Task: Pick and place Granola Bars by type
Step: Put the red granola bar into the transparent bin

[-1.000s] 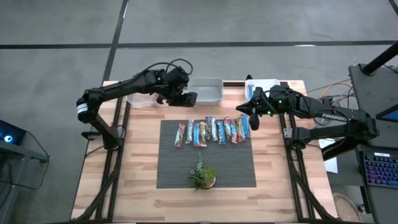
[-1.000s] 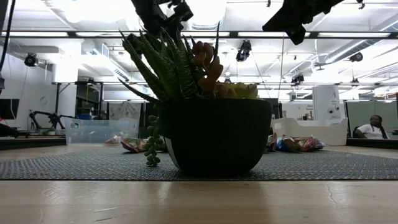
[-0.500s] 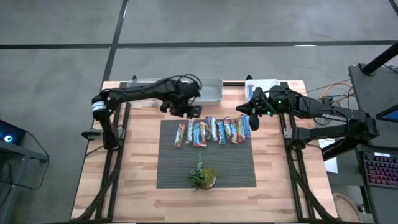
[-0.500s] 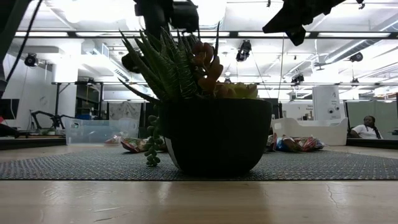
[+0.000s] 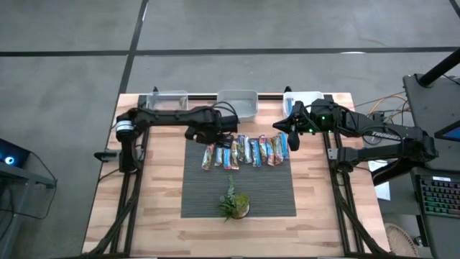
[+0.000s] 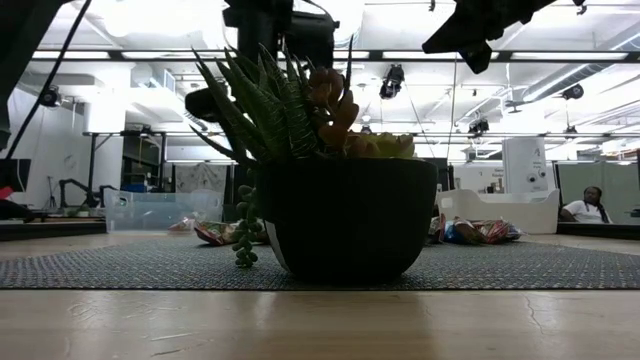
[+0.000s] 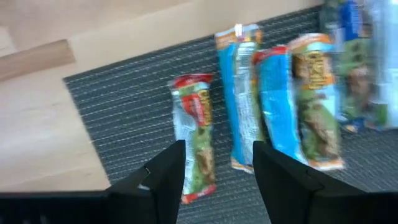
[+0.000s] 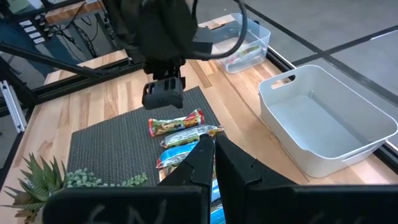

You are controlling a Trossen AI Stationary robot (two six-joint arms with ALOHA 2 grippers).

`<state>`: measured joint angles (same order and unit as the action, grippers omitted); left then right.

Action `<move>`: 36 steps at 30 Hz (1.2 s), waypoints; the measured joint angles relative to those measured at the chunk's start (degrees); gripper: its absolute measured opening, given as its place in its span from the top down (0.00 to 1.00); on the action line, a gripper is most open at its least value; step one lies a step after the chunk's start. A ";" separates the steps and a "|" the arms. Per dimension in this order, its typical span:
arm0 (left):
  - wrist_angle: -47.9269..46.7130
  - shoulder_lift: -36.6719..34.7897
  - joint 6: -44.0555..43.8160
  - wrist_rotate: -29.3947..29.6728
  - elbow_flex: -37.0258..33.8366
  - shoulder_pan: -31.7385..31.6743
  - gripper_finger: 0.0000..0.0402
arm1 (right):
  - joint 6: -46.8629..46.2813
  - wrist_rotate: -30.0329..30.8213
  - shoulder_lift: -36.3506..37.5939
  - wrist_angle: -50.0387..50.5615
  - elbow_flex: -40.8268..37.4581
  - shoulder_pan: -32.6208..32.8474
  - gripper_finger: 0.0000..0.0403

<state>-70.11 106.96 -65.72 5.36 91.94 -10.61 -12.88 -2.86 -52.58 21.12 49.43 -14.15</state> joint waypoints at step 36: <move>15.47 0.09 -1.86 -3.29 -14.92 0.00 0.58 | 0.02 -0.04 0.00 0.02 -0.02 0.00 0.98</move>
<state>-54.64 107.04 -67.59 2.07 77.02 -10.61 -12.86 -2.90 -52.58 21.15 49.41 -14.15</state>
